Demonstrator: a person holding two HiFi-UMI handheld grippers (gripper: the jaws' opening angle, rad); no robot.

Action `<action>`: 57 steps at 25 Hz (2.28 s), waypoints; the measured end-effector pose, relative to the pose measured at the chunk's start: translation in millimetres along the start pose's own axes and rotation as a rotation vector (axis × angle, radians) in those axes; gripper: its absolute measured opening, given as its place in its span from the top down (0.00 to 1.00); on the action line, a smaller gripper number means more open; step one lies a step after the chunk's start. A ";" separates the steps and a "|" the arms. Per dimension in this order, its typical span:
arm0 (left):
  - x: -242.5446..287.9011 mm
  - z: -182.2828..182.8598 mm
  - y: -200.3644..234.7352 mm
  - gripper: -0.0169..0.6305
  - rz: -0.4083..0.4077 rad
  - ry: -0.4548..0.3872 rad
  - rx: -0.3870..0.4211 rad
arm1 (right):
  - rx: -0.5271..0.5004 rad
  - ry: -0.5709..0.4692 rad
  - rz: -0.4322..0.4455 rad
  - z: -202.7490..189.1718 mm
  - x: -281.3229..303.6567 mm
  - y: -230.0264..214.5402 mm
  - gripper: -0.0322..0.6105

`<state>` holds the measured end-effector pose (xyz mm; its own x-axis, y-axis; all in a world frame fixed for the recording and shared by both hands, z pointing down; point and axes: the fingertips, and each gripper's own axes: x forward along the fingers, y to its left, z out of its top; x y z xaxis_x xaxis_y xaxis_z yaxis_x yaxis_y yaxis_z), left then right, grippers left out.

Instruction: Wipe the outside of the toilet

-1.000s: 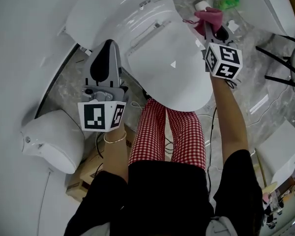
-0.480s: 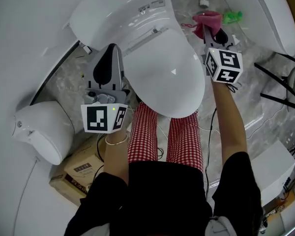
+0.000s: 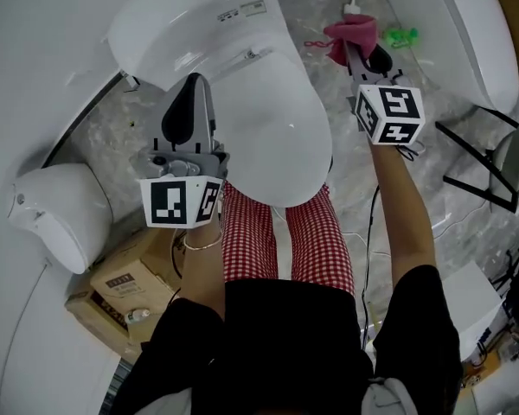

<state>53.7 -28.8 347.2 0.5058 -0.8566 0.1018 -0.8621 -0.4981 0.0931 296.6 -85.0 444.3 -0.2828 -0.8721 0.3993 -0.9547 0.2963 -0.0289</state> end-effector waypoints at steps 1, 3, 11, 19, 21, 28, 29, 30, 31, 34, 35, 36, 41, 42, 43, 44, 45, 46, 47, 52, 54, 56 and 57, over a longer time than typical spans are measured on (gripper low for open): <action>2.4 -0.4 -5.2 0.97 0.001 -0.003 0.000 | -0.004 -0.001 0.012 0.3 -1.2 -1.3 0.82; 5.7 -1.8 -13.7 0.97 0.007 -0.007 -0.001 | -0.005 -0.005 0.034 0.4 -3.9 -4.0 0.82; 16.3 1.4 -46.4 0.97 0.042 -0.018 0.013 | 0.001 -0.022 0.098 1.8 -17.0 -28.3 0.82; 12.0 25.6 -71.5 0.97 0.106 -0.042 0.029 | 0.020 -0.025 0.160 15.5 -21.3 -40.5 0.82; 7.9 32.4 -71.9 0.97 0.118 -0.042 0.032 | 0.007 -0.016 0.179 19.9 -18.8 -35.7 0.82; 8.0 37.2 -52.6 0.97 0.116 -0.029 0.044 | 0.021 -0.017 0.224 36.0 -5.3 -13.7 0.82; 10.2 36.0 -48.7 0.97 0.111 -0.029 0.039 | 0.026 -0.017 0.221 37.3 -1.8 -11.2 0.82; 12.5 34.5 -46.0 0.97 0.103 -0.027 0.035 | 0.032 -0.017 0.218 38.7 2.1 -8.7 0.82; 14.5 32.9 -44.6 0.97 0.092 -0.024 0.033 | 0.038 -0.017 0.216 40.1 5.6 -6.2 0.82; 18.1 31.8 -41.9 0.97 0.055 -0.016 0.041 | 0.052 -0.014 0.220 43.0 13.3 3.5 0.82; 19.1 33.3 -40.8 0.97 0.041 -0.016 0.048 | 0.059 -0.011 0.221 42.4 15.2 6.9 0.82; 20.1 34.9 -39.9 0.97 0.028 -0.016 0.058 | 0.067 -0.007 0.222 41.1 16.8 9.7 0.82; 30.7 30.4 -27.9 0.97 0.039 -0.006 0.077 | 0.114 0.004 0.222 33.3 38.1 12.1 0.82; 34.2 26.6 -25.6 0.97 0.054 0.000 0.073 | 0.127 0.005 0.228 32.1 44.5 12.1 0.82; 38.2 22.9 -24.2 0.97 0.073 0.005 0.066 | 0.134 0.007 0.239 31.0 50.5 12.6 0.82; 42.6 20.3 -23.9 0.97 0.091 0.008 0.059 | 0.135 0.010 0.255 29.6 56.5 13.3 0.82; 47.6 18.6 -24.7 0.97 0.106 0.009 0.054 | 0.133 0.015 0.271 28.0 62.5 13.6 0.82; 53.6 17.4 -26.3 0.97 0.117 0.009 0.052 | 0.133 0.021 0.284 26.3 68.9 12.8 0.82; 60.5 16.1 -28.6 0.97 0.125 0.010 0.054 | 0.135 0.027 0.296 24.8 75.4 10.7 0.82; 93.5 14.5 -30.8 0.97 0.171 -0.005 0.047 | 0.151 0.060 0.342 20.1 102.8 3.2 0.82; 108.2 15.2 -29.8 0.97 0.187 -0.019 0.042 | 0.147 0.065 0.365 21.5 112.1 2.6 0.82; 123.1 13.7 -31.9 0.97 0.191 -0.024 0.044 | 0.139 0.066 0.382 23.0 120.3 1.7 0.82; 130.1 12.8 -33.3 0.97 0.190 -0.023 0.047 | 0.135 0.067 0.388 23.3 124.5 1.0 0.82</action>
<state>147.8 -125.3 344.7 0.3331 -0.9386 0.0899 -0.9429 -0.3319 0.0277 258.2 -202.4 472.6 -0.6215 -0.6772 0.3938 -0.7834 0.5402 -0.3073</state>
